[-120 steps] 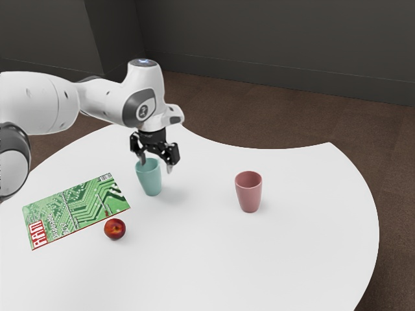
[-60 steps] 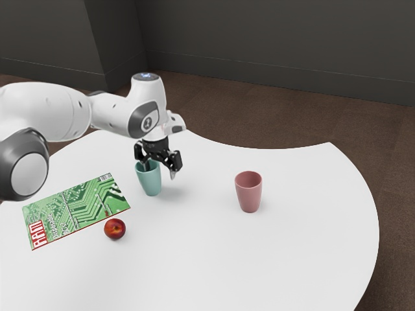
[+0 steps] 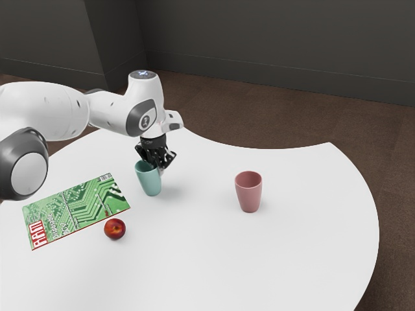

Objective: Place the left cup onto the right cup

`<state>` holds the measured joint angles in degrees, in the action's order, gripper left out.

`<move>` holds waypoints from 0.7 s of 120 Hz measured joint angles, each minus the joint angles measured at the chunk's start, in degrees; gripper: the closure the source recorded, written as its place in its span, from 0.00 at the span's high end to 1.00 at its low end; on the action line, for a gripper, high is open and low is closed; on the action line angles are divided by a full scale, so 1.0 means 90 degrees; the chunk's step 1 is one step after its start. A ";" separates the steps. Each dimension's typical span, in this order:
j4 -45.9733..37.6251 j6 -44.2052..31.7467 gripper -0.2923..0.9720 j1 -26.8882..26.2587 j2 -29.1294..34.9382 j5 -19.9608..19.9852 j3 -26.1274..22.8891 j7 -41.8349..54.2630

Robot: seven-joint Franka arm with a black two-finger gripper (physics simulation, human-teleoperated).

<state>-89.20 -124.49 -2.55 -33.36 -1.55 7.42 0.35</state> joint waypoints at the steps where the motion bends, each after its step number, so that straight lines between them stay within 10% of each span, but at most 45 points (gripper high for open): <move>1: 0.0000 0.0000 0.23 0.0000 0.0000 0.0001 0.0001 0.0004; 84: 0.0039 0.0923 0.17 -0.0571 0.1055 -0.0241 -0.0216 -0.0344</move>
<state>-88.85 -116.18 -7.69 -23.87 -3.73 5.47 -2.75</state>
